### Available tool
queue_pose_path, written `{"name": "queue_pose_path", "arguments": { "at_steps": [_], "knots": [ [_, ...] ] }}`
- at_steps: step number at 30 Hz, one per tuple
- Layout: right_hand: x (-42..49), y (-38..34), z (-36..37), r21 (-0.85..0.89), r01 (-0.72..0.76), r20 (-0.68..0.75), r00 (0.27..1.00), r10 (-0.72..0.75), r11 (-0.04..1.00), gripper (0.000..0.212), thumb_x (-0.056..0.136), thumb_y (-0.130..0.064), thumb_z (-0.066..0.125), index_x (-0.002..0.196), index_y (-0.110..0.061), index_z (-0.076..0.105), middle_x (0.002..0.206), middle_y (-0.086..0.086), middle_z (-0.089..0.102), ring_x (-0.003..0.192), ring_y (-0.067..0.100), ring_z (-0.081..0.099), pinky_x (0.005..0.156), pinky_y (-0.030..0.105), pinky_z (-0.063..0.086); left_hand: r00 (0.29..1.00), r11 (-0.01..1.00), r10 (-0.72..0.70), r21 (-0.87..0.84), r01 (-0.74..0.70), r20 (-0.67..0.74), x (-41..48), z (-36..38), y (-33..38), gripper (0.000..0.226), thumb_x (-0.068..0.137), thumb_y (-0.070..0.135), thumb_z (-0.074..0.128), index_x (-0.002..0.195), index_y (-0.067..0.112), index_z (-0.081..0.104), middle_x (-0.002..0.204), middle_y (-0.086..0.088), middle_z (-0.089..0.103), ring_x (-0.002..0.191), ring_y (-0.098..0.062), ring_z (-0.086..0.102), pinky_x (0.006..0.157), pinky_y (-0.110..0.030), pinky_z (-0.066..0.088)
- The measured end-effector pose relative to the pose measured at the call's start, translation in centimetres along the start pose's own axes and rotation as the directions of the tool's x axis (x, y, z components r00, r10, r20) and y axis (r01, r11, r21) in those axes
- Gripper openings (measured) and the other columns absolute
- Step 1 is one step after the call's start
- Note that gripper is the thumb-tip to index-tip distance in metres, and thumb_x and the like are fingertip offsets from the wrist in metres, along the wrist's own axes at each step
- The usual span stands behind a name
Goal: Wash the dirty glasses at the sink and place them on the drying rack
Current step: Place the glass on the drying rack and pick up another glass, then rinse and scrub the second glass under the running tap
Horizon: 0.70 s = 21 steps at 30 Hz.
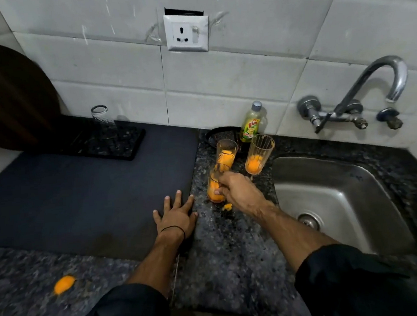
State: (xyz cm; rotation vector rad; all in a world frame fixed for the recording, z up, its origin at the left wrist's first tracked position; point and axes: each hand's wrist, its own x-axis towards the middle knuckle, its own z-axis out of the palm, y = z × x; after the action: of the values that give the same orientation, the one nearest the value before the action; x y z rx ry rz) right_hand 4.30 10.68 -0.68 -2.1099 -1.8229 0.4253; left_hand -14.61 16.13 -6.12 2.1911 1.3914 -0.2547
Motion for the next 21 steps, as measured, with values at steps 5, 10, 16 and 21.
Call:
{"name": "queue_pose_path", "arguments": {
  "at_steps": [5, 10, 16, 21],
  "knots": [
    [-2.8, 2.5, -1.1, 0.119, 0.085, -0.157, 0.985, -0.066, 0.989, 0.011, 0.092, -0.016, 0.065, 0.087, -0.006, 0.062, 0.084, 0.004, 0.059, 0.078, 0.014, 0.056, 0.068, 0.030, 0.042, 0.997, 0.998, -0.050, -0.029, 0.048, -0.059, 0.0, -2.2, 1.6, 0.041, 0.102, 0.036, 0.041, 0.143, 0.038, 0.048, 0.160, 0.001, 0.032, 0.145, -0.030, 0.028, 0.116, -0.062, 0.011],
    [-6.1, 6.8, -5.3, 0.109, 0.056, -0.275, 0.961, -0.024, 0.992, 0.019, 0.086, -0.021, 0.072, 0.080, -0.004, 0.064, 0.079, 0.003, 0.061, 0.076, 0.022, 0.059, 0.066, 0.036, 0.047, 0.955, 0.961, 0.015, -0.258, -0.095, -0.296, -0.5, -3.2, 8.6, 0.028, 0.096, 0.029, 0.048, 0.108, 0.028, 0.073, 0.107, -0.008, 0.071, 0.098, -0.033, 0.063, 0.088, -0.042, 0.052],
    [-10.1, 13.7, -11.5, 0.049, 0.043, -0.316, 0.949, -0.025, 0.998, 0.026, 0.084, -0.029, 0.076, 0.076, -0.010, 0.062, 0.079, 0.000, 0.061, 0.077, 0.021, 0.059, 0.066, 0.036, 0.046, 0.860, 0.781, 0.231, -0.441, -0.443, -0.454, -0.2, -2.4, 20.9, 0.031, 0.086, 0.035, 0.049, 0.095, 0.025, 0.077, 0.090, -0.001, 0.076, 0.086, -0.021, 0.069, 0.080, -0.036, 0.056],
    [-12.3, 20.7, -16.5, 0.052, 0.016, -0.324, 0.946, 0.002, 0.998, 0.027, 0.084, -0.029, 0.075, 0.074, -0.012, 0.057, 0.078, -0.003, 0.059, 0.074, 0.014, 0.055, 0.068, 0.034, 0.048, 0.813, 0.741, 0.313, -0.410, -0.532, -0.490, 1.9, -1.6, 31.2, 0.022, 0.095, 0.017, 0.057, 0.106, 0.015, 0.075, 0.103, -0.002, 0.076, 0.095, -0.013, 0.068, 0.086, -0.024, 0.050]
  ]
}}
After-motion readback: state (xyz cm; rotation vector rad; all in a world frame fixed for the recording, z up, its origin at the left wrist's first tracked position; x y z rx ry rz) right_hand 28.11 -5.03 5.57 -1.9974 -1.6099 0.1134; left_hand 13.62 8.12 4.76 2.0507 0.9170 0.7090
